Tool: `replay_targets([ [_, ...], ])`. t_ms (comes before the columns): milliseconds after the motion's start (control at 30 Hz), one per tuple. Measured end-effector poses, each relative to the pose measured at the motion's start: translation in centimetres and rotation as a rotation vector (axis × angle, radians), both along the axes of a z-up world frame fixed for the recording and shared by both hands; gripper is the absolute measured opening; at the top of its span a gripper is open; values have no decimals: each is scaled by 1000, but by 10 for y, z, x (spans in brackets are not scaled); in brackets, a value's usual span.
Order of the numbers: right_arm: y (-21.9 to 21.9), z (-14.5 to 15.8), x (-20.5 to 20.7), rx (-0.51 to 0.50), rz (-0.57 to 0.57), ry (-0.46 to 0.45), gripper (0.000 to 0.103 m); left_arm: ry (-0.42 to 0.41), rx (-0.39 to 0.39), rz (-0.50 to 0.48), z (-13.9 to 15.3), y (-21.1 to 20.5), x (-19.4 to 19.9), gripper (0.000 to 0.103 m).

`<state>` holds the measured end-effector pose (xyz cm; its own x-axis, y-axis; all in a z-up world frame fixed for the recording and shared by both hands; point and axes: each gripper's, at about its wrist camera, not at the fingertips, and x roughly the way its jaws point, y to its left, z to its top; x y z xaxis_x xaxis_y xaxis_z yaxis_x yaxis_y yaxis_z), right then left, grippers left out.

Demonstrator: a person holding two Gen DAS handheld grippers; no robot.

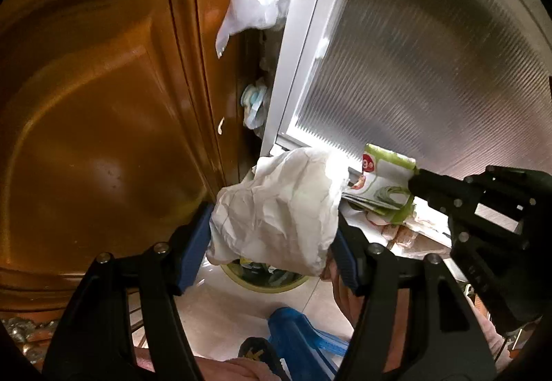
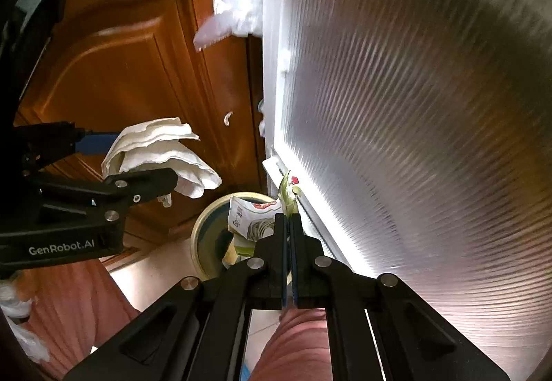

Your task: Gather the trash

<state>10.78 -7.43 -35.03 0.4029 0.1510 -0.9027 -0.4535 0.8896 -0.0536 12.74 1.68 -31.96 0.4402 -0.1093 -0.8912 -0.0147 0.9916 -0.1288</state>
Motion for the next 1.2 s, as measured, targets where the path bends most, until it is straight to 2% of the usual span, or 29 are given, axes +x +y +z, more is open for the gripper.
replay_targets([
  [267, 8, -27, 7, -15, 13, 48, 2, 48, 5, -18, -24, -7, 19, 63],
  [567, 18, -44, 18, -2, 37, 105, 2, 106, -5, 1, -50, -1, 35, 66],
  [800, 18, -41, 24, 26, 20, 129, 13, 125, -9, 11, -55, 2, 38, 74],
  [1033, 11, -27, 18, 43, 4, 128, 14, 131, -13, 8, -51, 2, 35, 78],
  [1200, 5, -27, 16, 54, -17, 131, 14, 125, -10, 12, -41, 3, 29, 79],
])
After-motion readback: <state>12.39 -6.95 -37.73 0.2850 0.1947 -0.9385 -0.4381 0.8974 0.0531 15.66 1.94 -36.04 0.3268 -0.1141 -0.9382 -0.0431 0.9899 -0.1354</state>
